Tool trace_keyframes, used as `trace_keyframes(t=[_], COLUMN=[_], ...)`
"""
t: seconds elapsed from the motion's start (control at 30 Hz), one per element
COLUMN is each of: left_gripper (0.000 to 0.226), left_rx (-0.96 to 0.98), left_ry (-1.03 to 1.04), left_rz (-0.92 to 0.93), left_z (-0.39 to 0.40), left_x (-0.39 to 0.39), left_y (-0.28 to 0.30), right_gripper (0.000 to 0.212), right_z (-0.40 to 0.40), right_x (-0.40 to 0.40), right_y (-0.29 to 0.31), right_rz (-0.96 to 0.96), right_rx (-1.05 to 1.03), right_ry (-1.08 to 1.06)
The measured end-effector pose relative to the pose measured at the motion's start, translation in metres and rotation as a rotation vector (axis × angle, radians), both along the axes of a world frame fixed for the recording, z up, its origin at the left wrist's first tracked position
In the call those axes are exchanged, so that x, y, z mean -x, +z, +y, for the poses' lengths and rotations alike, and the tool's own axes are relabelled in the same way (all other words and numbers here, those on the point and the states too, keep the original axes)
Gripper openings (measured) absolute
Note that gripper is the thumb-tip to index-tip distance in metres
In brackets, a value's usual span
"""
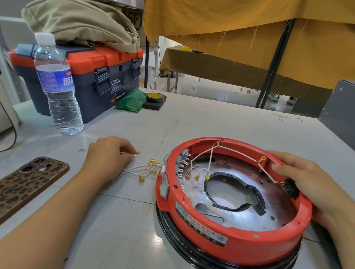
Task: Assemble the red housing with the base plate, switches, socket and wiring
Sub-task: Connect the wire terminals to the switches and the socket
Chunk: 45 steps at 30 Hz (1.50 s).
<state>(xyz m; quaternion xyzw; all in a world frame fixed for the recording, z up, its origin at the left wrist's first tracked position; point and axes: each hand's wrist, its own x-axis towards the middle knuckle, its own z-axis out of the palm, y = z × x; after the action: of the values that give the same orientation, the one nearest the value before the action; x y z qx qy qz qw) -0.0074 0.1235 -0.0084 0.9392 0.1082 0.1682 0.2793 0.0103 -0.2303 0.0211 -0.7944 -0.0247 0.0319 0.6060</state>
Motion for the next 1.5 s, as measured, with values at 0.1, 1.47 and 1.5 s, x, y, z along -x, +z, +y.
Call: trace_keyframes(t=[0.1,1.47,1.5], left_gripper=[0.008,0.015,0.015], left_rx=[-0.085,-0.096,-0.123], left_ry=[0.011,0.007,-0.001], left_rz=[0.029,-0.024,-0.016], left_z=[-0.001,-0.005,-0.005], left_x=[0.001,0.004,0.004], left_y=[0.001,0.002,0.002], right_gripper=[0.034,0.035,0.035], right_z=[0.0,0.0,0.0], right_x=[0.0,0.002,0.002], right_y=[0.0,0.001,0.001], right_rz=[0.001,-0.007,-0.007], right_rx=[0.002,-0.001,-0.004], right_ry=[-0.004,0.007,0.006])
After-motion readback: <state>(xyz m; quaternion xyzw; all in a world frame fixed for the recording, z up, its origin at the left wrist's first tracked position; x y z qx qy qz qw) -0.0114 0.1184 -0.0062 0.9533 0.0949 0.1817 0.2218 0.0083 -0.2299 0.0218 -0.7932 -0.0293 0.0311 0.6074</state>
